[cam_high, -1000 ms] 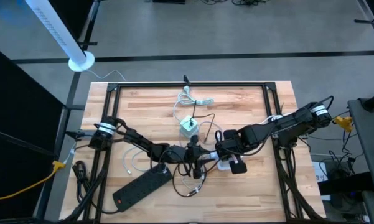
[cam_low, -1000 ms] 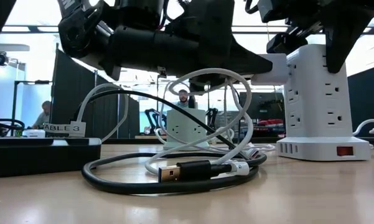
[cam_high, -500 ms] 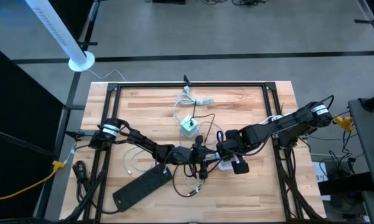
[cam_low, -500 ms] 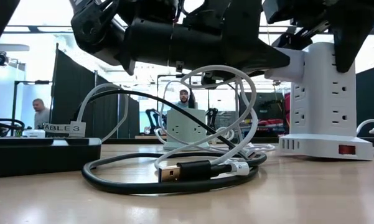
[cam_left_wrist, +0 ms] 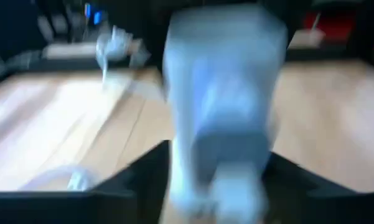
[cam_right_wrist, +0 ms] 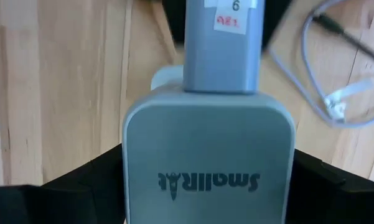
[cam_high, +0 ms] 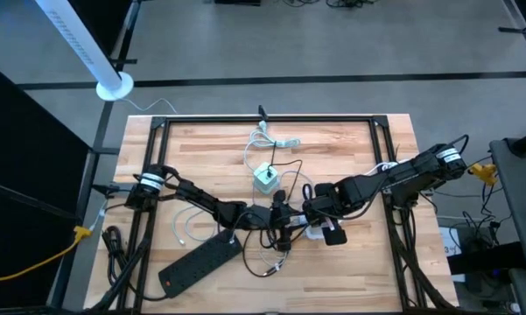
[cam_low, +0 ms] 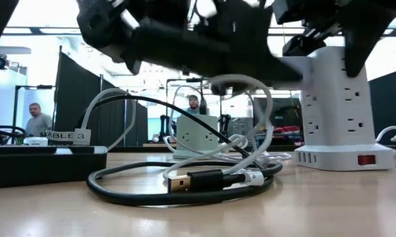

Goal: Insert USB
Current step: Insert the purple charger adapter into the white outlet extension

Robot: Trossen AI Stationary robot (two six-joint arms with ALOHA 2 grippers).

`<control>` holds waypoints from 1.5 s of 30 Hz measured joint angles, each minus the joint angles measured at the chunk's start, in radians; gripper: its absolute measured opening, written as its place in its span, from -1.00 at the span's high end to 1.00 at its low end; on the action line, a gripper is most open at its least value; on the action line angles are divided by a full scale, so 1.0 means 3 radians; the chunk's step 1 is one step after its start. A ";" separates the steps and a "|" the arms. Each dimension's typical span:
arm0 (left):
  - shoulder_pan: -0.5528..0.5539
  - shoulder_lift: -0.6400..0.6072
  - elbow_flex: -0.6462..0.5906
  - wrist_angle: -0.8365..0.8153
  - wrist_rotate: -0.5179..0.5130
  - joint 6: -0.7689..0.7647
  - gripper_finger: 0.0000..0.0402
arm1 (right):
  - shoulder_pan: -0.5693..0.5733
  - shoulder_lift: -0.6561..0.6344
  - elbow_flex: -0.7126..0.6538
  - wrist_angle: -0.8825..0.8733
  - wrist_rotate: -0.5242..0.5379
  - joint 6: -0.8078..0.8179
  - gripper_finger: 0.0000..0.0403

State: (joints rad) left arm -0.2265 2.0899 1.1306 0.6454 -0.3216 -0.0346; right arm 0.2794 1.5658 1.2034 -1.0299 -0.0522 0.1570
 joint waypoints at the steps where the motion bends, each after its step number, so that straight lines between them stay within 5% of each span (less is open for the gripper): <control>1: 0.0001 -0.0051 0.0000 -0.0127 -0.0002 -0.0001 -0.24 | 0.0000 0.0000 0.0000 -0.0009 0.0000 0.0004 -0.46; 6: -0.0018 -0.0407 0.0011 -0.0788 -0.0003 -0.0086 -0.73 | 0.0000 -0.0025 0.0000 -0.0018 0.0002 0.0009 -0.46; 11: -0.0024 -0.0891 0.0005 -0.1355 -0.0033 -0.0124 -0.92 | 0.0000 -0.0106 -0.0003 -0.0104 0.0081 -0.0016 -0.46; 22: -0.0086 -0.1775 0.0005 -0.1805 -0.0099 -0.0324 -0.93 | -0.0060 -0.0400 -0.0279 -0.0150 0.0258 0.0147 -0.46; 32: -0.0275 -0.2560 0.0004 -0.2356 -0.0607 -0.0773 -0.93 | -0.0092 -0.1272 -0.0785 -0.0516 0.0483 0.1138 -0.46; 45: -0.0297 -0.3080 0.0004 -0.2537 -0.1100 -0.0786 -0.93 | -0.0192 -0.1420 -0.0861 -0.1243 0.0219 0.2338 -0.46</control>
State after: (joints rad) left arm -0.3157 1.1659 1.1316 -0.1158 -0.6515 -0.2705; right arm 0.2220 1.1397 0.9449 -1.4027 0.0137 0.8583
